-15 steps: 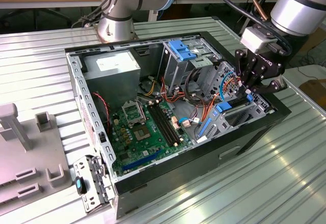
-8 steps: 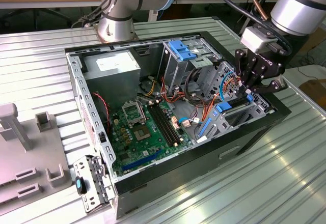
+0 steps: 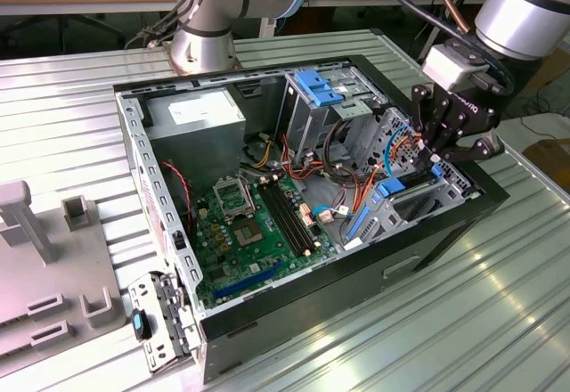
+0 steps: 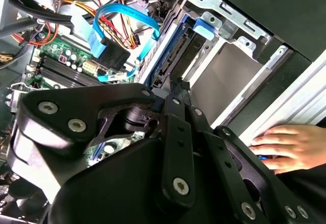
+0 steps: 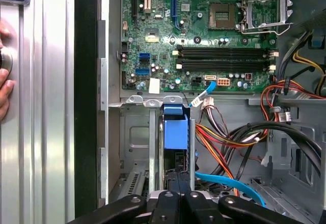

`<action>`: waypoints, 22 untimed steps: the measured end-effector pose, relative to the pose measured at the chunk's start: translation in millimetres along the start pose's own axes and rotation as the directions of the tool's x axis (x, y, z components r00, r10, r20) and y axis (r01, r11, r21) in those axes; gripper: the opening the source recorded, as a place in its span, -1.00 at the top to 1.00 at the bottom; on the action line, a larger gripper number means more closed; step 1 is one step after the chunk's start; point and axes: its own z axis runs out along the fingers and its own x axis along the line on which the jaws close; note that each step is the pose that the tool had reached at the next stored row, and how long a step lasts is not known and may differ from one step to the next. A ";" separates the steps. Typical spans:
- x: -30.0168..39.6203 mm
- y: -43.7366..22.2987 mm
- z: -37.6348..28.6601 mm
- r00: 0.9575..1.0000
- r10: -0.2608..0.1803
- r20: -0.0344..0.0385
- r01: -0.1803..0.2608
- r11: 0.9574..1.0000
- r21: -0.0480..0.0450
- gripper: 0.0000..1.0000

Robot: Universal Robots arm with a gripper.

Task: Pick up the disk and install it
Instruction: 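Insert the first disk wire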

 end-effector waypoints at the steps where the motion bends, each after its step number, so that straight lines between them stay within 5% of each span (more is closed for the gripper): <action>1: 0.0 0.0 0.0 1.000 -0.018 0.000 0.018 1.000 0.000 0.79; 9: 0.0 -0.6 -0.1 0.993 -0.121 0.002 0.121 0.993 0.002 0.79; 22: 0.1 -1.2 -0.1 0.966 -0.260 0.005 0.260 0.966 0.005 0.79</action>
